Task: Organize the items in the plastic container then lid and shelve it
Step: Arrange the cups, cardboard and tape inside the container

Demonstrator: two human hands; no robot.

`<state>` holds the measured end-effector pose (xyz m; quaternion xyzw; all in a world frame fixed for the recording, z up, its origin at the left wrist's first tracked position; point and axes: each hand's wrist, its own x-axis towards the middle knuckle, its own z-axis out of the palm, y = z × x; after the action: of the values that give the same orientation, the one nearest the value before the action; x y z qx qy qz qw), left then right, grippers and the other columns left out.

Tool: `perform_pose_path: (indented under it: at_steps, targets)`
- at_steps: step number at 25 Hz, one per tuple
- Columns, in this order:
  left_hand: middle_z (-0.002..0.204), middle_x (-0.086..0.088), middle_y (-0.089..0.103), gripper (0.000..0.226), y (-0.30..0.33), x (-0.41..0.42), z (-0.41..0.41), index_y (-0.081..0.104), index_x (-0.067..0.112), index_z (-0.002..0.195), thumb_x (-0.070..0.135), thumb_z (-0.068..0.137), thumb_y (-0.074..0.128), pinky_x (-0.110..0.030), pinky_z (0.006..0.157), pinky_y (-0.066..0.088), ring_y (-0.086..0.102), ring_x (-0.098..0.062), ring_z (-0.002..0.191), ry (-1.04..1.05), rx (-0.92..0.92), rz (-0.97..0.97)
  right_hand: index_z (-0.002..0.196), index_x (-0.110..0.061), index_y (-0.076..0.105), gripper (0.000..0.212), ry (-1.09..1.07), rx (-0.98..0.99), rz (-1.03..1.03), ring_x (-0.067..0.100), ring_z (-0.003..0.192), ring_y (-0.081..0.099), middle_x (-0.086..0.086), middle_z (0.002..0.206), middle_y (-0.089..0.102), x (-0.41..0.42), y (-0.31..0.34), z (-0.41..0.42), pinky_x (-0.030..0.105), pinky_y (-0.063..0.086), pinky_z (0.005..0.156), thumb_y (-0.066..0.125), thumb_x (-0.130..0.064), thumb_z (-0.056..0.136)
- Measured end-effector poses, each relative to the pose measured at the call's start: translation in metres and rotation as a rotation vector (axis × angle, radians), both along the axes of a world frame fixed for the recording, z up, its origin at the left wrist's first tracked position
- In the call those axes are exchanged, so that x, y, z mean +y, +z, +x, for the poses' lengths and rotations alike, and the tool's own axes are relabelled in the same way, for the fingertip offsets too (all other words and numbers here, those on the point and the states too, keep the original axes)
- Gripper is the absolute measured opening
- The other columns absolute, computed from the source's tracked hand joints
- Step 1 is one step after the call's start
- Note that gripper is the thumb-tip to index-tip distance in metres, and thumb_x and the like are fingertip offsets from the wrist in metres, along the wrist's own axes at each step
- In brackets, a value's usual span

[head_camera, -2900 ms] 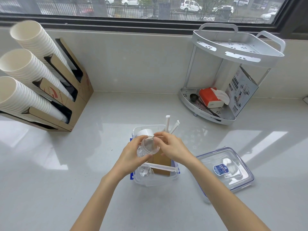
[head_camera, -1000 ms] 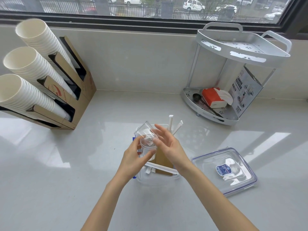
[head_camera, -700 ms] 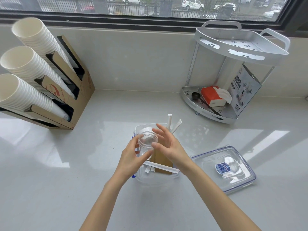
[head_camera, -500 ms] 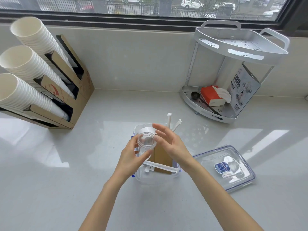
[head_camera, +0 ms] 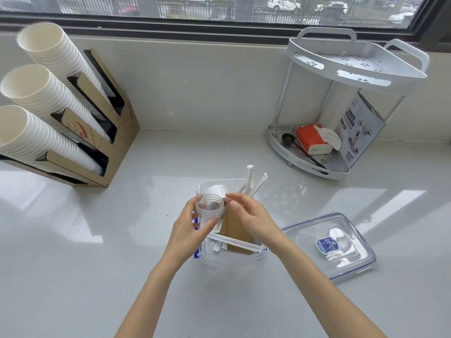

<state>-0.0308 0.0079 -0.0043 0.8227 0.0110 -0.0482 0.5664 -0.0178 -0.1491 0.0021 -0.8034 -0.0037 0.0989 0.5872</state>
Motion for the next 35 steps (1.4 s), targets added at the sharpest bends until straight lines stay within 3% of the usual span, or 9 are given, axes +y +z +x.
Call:
perform_pose_path:
  at_steps: [3, 6, 10, 14, 21, 26, 31, 35]
  targets:
    - [0.117, 0.006, 0.051, 0.056, 0.002, 0.005, 0.001, 0.037, 0.021, 0.132, 0.019, 0.082, 0.063, -0.009, 0.069, 0.040, 0.051, -0.014, 0.103, 0.040, 0.019, 0.002, 0.117, -0.011, 0.060, 0.028, 0.051, -0.029, -0.310, 0.010, 0.100, 0.057, 0.004, 0.118, 0.065, -0.004, -0.004, 0.000, 0.005, 0.041, 0.080, 0.047, -0.014, 0.092]
    - [0.122, 0.003, 0.053, 0.057, 0.003, 0.007, 0.001, 0.037, 0.021, 0.133, 0.020, 0.083, 0.063, -0.012, 0.072, 0.039, 0.051, -0.015, 0.103, 0.050, 0.035, 0.009, 0.116, -0.012, 0.059, 0.030, 0.274, 0.061, -0.672, 0.025, 0.107, 0.057, 0.008, 0.117, 0.063, 0.001, -0.014, -0.002, 0.033, 0.046, 0.088, 0.047, -0.019, 0.089]
    - [0.130, -0.003, 0.053, 0.057, 0.004, 0.009, 0.001, 0.036, 0.019, 0.134, 0.020, 0.083, 0.063, -0.017, 0.079, 0.041, 0.050, -0.015, 0.106, 0.058, 0.042, 0.027, 0.113, -0.007, 0.056, 0.029, 0.330, 0.135, -0.890, 0.035, 0.107, 0.055, 0.014, 0.116, 0.061, 0.012, -0.023, -0.001, 0.039, 0.046, 0.085, 0.049, -0.021, 0.089]
    - [0.135, -0.006, 0.050, 0.060, 0.004, 0.010, 0.001, 0.034, 0.018, 0.135, 0.021, 0.082, 0.062, -0.028, 0.089, 0.042, 0.050, -0.023, 0.119, 0.064, 0.055, 0.051, 0.113, -0.007, 0.059, 0.030, 0.321, 0.136, -0.915, 0.037, 0.106, 0.056, 0.016, 0.115, 0.063, 0.012, -0.026, 0.000, 0.040, 0.048, 0.084, 0.046, -0.010, 0.087]
    - [0.132, -0.002, 0.052, 0.057, 0.005, 0.007, -0.001, 0.036, 0.020, 0.133, 0.021, 0.083, 0.062, -0.021, 0.080, 0.038, 0.049, -0.013, 0.105, 0.028, 0.060, 0.037, 0.110, -0.010, 0.063, 0.030, 0.377, 0.141, -0.923, 0.034, 0.103, 0.058, 0.013, 0.112, 0.066, 0.009, -0.029, -0.002, 0.034, 0.046, 0.077, 0.048, -0.008, 0.084]
    - [0.133, -0.003, 0.052, 0.058, 0.005, 0.008, -0.001, 0.035, 0.020, 0.134, 0.022, 0.083, 0.062, -0.023, 0.083, 0.039, 0.048, -0.013, 0.105, 0.041, 0.056, 0.035, 0.108, -0.013, 0.064, 0.032, 0.313, 0.115, -0.801, 0.031, 0.102, 0.057, 0.009, 0.110, 0.065, 0.003, -0.016, -0.001, 0.032, 0.042, 0.072, 0.043, -0.008, 0.084]
    - [0.125, 0.001, 0.052, 0.058, 0.004, 0.005, -0.002, 0.035, 0.020, 0.134, 0.022, 0.083, 0.062, -0.019, 0.079, 0.038, 0.049, -0.013, 0.103, 0.046, 0.061, 0.007, 0.112, -0.015, 0.058, 0.028, 0.087, 0.027, -0.551, 0.020, 0.082, 0.055, 0.000, 0.084, 0.057, -0.016, 0.001, 0.002, 0.035, 0.048, 0.081, 0.048, -0.012, 0.086]
    - [0.117, 0.007, 0.047, 0.061, 0.004, 0.000, -0.002, 0.032, 0.021, 0.136, 0.021, 0.083, 0.062, -0.023, 0.084, 0.038, 0.048, -0.014, 0.103, 0.033, 0.069, -0.005, 0.127, -0.015, 0.045, 0.041, -0.063, -0.006, -0.442, 0.019, 0.076, 0.052, -0.006, 0.069, 0.050, -0.019, -0.002, 0.004, 0.032, 0.046, 0.077, 0.051, -0.012, 0.086]
